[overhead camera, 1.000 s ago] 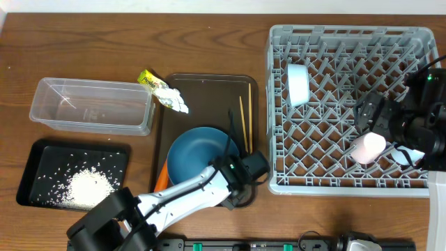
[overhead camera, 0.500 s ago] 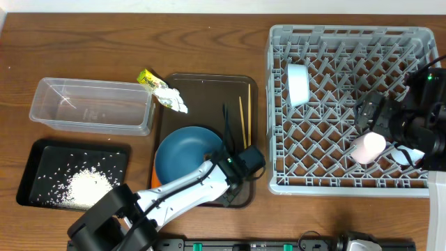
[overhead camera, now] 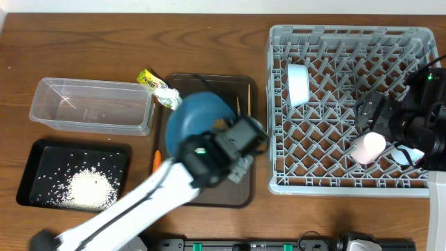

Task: Sort waste into correct bins and load items into the dishwasher rack
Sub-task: 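Carry the blue plate left over the black tray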

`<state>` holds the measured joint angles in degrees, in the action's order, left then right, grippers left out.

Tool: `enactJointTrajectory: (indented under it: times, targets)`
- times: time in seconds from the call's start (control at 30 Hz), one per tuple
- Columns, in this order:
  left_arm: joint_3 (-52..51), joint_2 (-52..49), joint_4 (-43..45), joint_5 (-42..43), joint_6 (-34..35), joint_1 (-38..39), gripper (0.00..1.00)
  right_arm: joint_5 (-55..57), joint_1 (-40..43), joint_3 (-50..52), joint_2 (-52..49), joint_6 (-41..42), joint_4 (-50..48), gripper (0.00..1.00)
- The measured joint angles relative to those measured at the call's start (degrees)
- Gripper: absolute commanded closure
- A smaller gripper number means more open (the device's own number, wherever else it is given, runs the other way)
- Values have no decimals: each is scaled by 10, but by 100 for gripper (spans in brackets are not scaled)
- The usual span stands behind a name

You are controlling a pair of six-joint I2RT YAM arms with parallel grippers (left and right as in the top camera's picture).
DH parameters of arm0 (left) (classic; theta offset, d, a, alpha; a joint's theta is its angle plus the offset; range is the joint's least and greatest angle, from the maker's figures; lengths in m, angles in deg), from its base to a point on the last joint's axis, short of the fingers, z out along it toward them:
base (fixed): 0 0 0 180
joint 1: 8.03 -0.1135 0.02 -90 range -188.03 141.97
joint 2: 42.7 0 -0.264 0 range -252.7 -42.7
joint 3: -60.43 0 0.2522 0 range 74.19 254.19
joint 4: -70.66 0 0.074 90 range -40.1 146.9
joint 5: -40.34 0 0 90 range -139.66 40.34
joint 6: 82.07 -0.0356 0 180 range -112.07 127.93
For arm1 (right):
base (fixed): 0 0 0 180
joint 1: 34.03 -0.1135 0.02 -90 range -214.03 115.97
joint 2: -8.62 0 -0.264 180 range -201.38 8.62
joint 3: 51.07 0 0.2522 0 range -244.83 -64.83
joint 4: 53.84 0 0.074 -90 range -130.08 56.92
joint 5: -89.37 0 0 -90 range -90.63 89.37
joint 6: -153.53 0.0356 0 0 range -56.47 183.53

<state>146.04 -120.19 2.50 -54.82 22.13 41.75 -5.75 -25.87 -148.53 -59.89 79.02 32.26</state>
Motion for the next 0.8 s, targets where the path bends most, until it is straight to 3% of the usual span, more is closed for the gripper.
enactJointTrajectory:
  times: [0.23,0.47,0.63,0.8]
  targets:
    - [6,109,7,5,87,-176,94,0,0,0,0,0,-2,1]
    - [6,206,23,67,115,-454,94,0,0,0,0,0,-6,1]
    - [6,197,24,149,105,-624,94,0,0,0,0,0,-7,1]
    - [2,146,34,221,73,-732,94,0,0,0,0,0,-7,1]
